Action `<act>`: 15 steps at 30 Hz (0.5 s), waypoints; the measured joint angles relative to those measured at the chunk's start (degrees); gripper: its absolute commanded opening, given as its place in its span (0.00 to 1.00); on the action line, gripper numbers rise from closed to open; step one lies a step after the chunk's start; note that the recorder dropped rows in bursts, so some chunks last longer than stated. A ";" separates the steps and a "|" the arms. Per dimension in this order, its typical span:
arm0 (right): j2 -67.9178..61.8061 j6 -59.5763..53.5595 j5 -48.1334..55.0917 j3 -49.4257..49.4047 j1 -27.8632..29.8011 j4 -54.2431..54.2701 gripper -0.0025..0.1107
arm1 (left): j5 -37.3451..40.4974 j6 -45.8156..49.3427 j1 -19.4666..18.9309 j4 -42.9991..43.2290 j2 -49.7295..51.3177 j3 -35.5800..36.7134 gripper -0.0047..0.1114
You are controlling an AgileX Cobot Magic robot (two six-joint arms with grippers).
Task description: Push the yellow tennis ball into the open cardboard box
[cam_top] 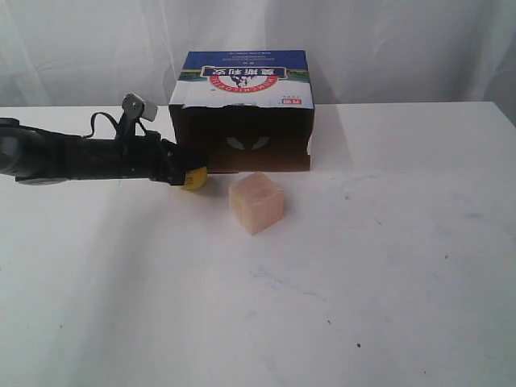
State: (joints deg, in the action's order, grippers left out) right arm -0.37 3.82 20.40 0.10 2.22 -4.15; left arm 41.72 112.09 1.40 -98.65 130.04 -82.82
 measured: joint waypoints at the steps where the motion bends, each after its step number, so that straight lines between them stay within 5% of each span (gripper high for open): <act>1: 0.00 0.00 0.00 0.00 0.00 0.00 0.02 | 0.32 0.00 0.00 0.00 0.05 -0.10 0.04; 15: 0.00 0.00 0.00 0.00 0.00 0.00 0.02 | 3.95 0.00 0.00 0.00 -1.24 -0.12 0.04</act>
State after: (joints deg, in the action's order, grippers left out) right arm -0.37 3.82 20.40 0.10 2.22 -4.15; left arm 45.68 112.09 1.40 -98.65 128.80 -82.94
